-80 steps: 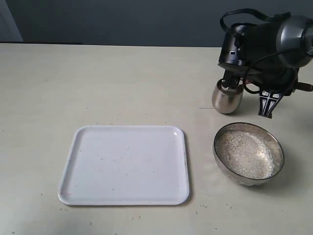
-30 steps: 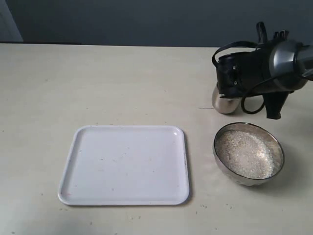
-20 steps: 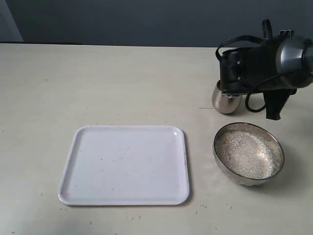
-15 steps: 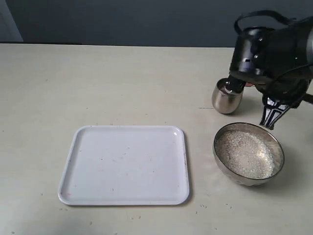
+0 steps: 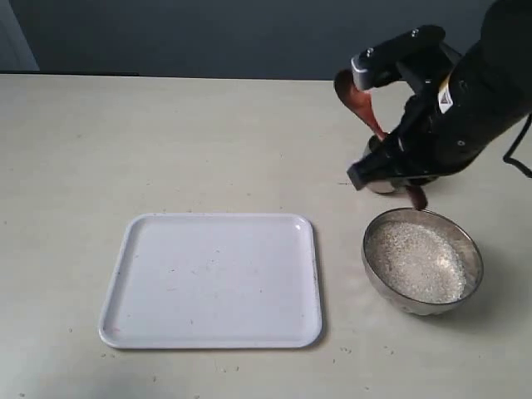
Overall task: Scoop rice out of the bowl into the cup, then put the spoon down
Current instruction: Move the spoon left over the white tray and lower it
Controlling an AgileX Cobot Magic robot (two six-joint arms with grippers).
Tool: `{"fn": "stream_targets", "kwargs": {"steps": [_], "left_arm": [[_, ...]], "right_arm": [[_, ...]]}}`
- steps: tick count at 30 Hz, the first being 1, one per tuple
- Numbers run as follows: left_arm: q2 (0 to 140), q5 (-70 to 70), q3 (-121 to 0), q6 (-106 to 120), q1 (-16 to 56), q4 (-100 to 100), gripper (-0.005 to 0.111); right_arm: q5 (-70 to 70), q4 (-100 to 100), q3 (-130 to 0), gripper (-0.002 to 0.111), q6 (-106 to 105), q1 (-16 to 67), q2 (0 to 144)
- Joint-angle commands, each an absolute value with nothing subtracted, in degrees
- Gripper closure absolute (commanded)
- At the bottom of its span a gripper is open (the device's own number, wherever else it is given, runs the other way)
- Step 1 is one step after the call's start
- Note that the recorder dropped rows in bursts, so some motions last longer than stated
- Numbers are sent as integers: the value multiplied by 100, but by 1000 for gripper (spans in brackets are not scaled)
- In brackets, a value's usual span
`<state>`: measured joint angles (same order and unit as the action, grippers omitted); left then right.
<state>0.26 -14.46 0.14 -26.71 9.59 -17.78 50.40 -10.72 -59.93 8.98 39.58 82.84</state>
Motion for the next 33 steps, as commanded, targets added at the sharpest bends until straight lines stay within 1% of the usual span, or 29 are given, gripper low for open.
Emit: {"fn": "stream_targets", "kwargs": {"steps": [1, 6, 15, 22, 33], "left_arm": [[0, -1372, 0, -2686, 981, -1763, 106], [0, -1372, 0, -2686, 981, -1763, 106], [0, -1372, 0, -2686, 981, -1763, 106], [0, -1372, 0, -2686, 981, -1763, 106], [0, -1372, 0, -2686, 981, -1763, 106]], "right_arm": [[3957, -136, -5979, 109, 667, 3936, 8261], [3469, 886, -5979, 109, -134, 3946, 8517], [3596, 2619, -5979, 109, -1490, 3946, 9604], [3947, 4047, -5979, 109, -2719, 3946, 10334], [4467, 4254, -5979, 109, -2888, 3946, 10856]]}}
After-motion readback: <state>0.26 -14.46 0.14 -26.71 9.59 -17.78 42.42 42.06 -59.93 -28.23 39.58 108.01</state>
